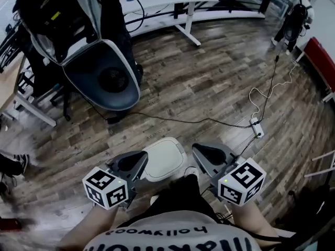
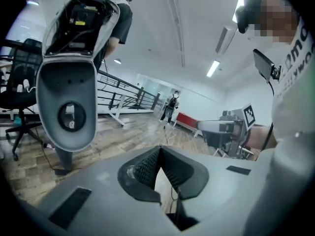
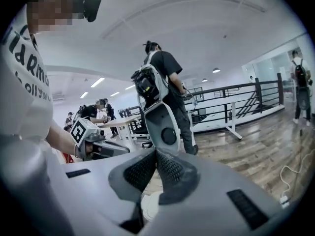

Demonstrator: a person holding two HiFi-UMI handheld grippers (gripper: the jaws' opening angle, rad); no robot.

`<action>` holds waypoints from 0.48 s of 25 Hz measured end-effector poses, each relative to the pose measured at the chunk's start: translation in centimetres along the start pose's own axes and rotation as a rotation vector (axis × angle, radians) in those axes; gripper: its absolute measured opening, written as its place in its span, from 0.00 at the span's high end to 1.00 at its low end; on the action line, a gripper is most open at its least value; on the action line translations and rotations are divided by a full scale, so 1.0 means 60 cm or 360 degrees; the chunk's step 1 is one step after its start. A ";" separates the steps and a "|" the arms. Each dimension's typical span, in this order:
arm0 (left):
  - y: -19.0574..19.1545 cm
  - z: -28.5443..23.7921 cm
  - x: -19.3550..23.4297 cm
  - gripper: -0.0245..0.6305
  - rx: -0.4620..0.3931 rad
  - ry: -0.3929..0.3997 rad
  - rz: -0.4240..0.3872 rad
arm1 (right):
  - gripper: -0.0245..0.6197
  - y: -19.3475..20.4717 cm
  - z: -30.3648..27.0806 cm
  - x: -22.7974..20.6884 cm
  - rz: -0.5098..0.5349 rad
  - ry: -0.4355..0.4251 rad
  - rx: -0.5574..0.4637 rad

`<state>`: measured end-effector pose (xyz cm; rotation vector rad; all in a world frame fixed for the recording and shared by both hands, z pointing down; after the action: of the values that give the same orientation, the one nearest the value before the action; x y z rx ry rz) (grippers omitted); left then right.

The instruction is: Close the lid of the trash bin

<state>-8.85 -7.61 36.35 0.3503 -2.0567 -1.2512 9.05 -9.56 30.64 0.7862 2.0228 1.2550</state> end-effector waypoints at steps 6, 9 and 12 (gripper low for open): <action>-0.067 0.103 -0.033 0.95 -0.0258 -0.0009 0.0007 | 0.95 -0.032 0.011 0.088 0.0104 -0.0013 -0.0068; -0.092 0.149 -0.070 0.95 -0.0339 0.0052 -0.0075 | 0.95 -0.049 0.023 0.100 0.0042 0.0015 -0.0171; -0.087 0.198 -0.089 0.95 -0.0369 0.0040 -0.0137 | 0.95 -0.062 0.035 0.110 -0.0033 -0.0028 -0.0246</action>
<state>-13.70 0.70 26.16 0.3471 -1.8677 -1.5122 5.91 -4.82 25.20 0.6985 1.8893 1.3689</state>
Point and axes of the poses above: the fingertips, and each gripper's own axes: z backward along the fingers, x to its left, y out of its underside, the point moved 4 cm from there along z, backward along the fingers, and after that the axes turned 2 degrees about -x, right-handed, at the moved point
